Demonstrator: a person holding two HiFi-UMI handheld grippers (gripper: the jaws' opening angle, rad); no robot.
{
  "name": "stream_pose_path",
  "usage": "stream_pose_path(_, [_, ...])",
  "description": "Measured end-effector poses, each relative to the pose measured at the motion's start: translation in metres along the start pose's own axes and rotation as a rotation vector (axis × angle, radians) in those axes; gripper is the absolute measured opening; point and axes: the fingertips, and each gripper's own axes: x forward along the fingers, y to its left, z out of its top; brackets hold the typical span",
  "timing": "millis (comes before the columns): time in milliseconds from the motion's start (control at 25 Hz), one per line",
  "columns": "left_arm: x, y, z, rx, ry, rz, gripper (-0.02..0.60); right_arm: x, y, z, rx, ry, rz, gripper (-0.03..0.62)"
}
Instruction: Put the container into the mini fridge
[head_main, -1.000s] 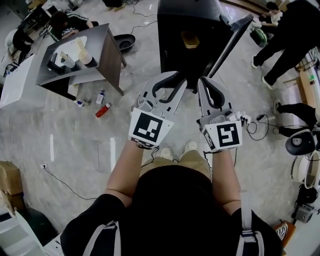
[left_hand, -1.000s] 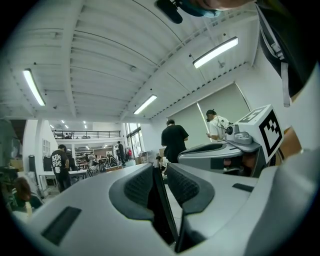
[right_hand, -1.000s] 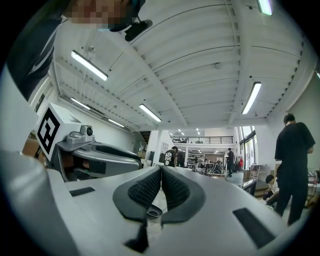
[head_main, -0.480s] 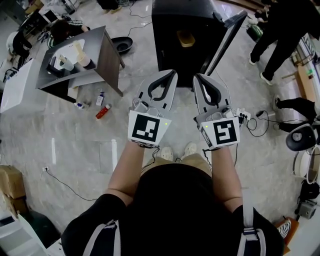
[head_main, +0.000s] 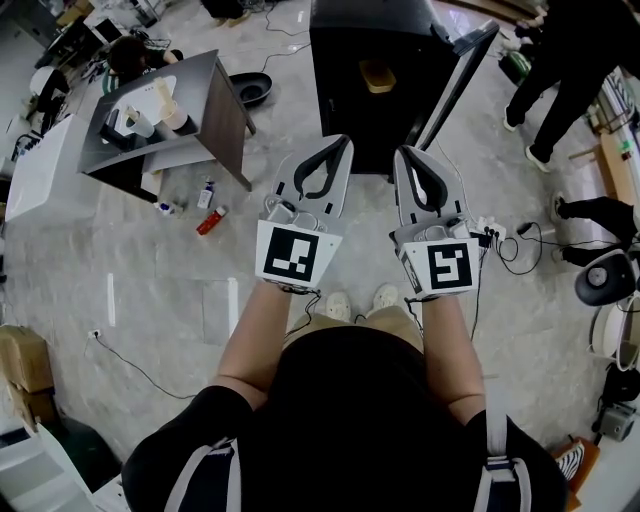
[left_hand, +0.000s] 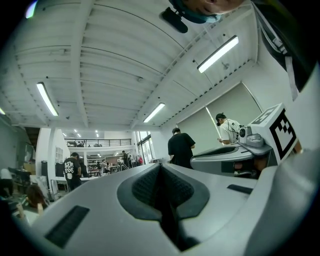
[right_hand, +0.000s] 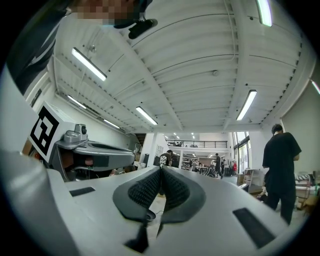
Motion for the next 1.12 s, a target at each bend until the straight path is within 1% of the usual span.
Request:
stream_pose_path(80, [-0.003,0.002,-0.001,0.018,0.003,0.000,0.023,-0.002,0.001,-0.001,-0.015,0.005,-0.023,0.037])
stream_pose_path(240, [-0.006,0.004,0.001,-0.002,-0.006,0.005,0.023,-0.006,0.002,-0.002,-0.038,0.012,-0.048,0.037])
stream_pose_path(440, [-0.012,0.003,0.001,0.002,-0.003,0.017,0.023,-0.007,-0.001,0.000,-0.008,-0.005,-0.051,0.037])
stream_pose_path(880, [-0.018,0.005,0.003,0.019,-0.007,0.014,0.023,-0.007,0.012,0.004,-0.018,-0.005,-0.034,0.037])
stream_pose_path(1120, [-0.022,0.006,-0.003,0.011,-0.004,0.014,0.023,-0.007,0.015,0.001,-0.015,-0.008,-0.041,0.037])
